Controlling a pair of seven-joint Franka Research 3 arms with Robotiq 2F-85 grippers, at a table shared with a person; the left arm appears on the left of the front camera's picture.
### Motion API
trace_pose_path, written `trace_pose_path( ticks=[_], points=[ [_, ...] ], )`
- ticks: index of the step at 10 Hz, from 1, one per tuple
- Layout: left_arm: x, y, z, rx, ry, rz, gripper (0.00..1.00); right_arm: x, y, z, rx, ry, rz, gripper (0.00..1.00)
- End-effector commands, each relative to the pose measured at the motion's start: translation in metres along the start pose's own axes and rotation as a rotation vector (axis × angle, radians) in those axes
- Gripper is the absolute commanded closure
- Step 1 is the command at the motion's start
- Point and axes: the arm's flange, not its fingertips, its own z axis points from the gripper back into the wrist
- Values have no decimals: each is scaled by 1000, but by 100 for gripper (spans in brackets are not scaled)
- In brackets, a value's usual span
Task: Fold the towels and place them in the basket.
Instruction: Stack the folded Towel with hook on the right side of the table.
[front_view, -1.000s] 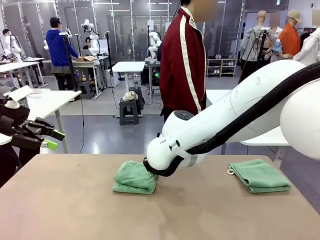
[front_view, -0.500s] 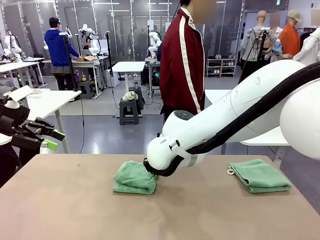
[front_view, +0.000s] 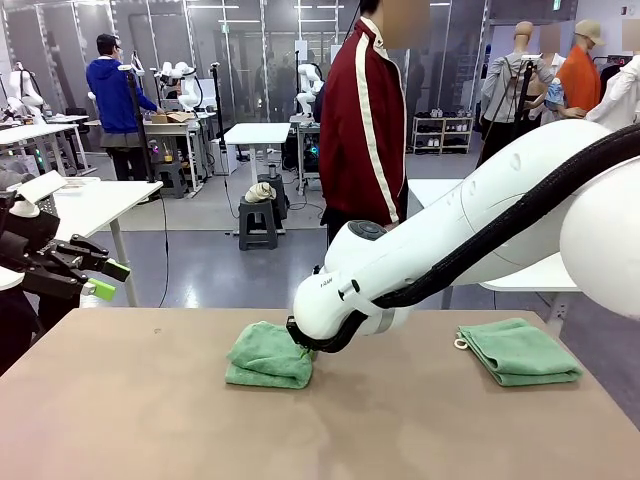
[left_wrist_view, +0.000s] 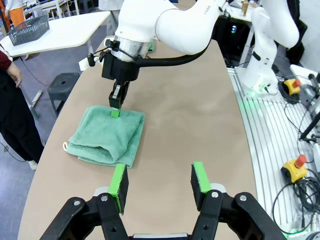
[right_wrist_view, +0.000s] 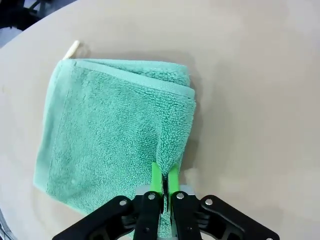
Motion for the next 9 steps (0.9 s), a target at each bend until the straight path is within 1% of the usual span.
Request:
trace_pose_path(
  ticks=[1,2,4,7,9],
  points=[
    [2,0,0,8,-16,-9,35,-6,-3,25,70,49,147,95],
    [2,0,0,8,-16,-9,35,-7,-4,45,70,85,213,95],
    [2,0,0,8,-16,-9,35,-2,-23,97,18,98,322,95],
    [2,0,0,8,-16,-9,35,8,-61,156,-69,49,431,95],
    [2,0,0,8,-16,-9,35,18,-88,187,-114,18,437,95]
  ],
)
